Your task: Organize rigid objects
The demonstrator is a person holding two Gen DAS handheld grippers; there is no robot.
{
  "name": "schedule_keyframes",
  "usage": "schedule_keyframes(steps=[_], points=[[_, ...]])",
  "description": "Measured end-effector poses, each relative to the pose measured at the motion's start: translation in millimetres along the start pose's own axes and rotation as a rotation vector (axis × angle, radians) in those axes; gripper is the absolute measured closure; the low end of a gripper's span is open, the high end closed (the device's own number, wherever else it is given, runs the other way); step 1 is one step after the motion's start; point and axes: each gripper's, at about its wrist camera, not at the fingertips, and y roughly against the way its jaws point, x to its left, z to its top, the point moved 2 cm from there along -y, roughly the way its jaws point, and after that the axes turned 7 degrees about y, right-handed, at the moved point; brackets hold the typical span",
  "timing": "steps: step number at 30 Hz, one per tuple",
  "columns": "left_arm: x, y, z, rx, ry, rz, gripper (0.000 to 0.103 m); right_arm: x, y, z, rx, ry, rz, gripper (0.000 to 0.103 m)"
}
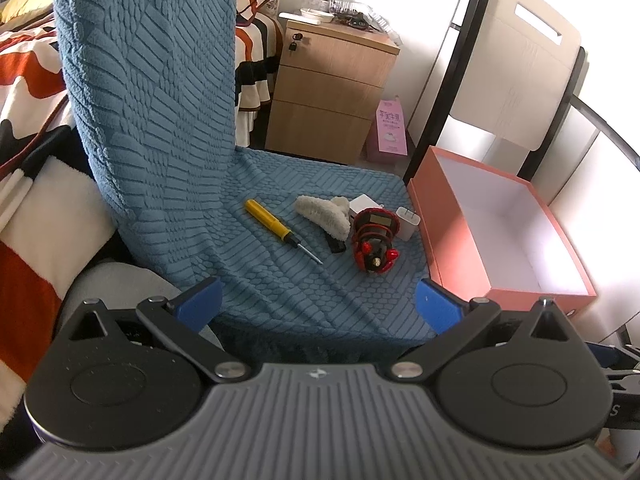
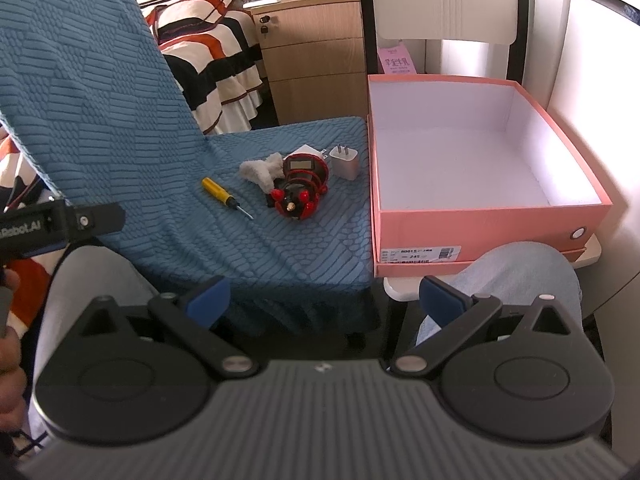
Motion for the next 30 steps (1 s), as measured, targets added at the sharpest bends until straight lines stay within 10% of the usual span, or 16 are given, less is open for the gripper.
schedule_keyframes(steps=[30], points=[[17.3, -76.9, 17.3, 0.013, -0.005, 0.016, 0.0, 8.6, -57.6, 23.7, -0.057, 0.023, 0.06, 0.0]])
